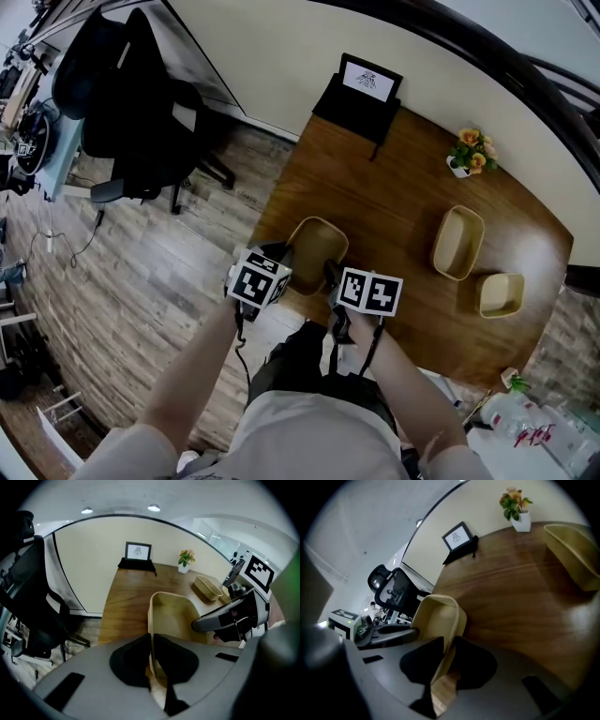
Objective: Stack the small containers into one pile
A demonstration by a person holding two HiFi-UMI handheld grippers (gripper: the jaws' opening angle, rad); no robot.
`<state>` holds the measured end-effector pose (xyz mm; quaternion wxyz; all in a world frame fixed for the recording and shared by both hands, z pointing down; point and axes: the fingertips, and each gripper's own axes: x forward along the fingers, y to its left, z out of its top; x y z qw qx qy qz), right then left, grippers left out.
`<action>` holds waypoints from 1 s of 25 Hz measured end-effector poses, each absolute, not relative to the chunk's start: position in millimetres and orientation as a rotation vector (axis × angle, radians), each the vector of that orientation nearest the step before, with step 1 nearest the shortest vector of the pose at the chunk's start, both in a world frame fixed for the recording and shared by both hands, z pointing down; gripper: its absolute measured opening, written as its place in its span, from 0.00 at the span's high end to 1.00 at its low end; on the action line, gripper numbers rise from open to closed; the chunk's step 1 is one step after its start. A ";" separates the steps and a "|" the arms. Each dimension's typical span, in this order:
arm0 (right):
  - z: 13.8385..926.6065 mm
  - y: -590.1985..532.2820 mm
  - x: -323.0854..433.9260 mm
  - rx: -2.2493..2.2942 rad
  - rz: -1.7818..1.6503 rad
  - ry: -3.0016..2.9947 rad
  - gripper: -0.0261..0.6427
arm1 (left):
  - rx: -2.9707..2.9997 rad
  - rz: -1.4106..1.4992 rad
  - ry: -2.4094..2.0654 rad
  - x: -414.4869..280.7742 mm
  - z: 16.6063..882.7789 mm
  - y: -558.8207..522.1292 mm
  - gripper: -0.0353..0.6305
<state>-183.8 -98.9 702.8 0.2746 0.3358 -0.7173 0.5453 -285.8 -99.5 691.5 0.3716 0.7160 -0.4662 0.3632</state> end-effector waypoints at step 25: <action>499.8 -134.8 3.3 1.376 1.117 -2.256 0.86 | 2.238 0.615 -1.060 -96.3 525.9 -129.0 0.88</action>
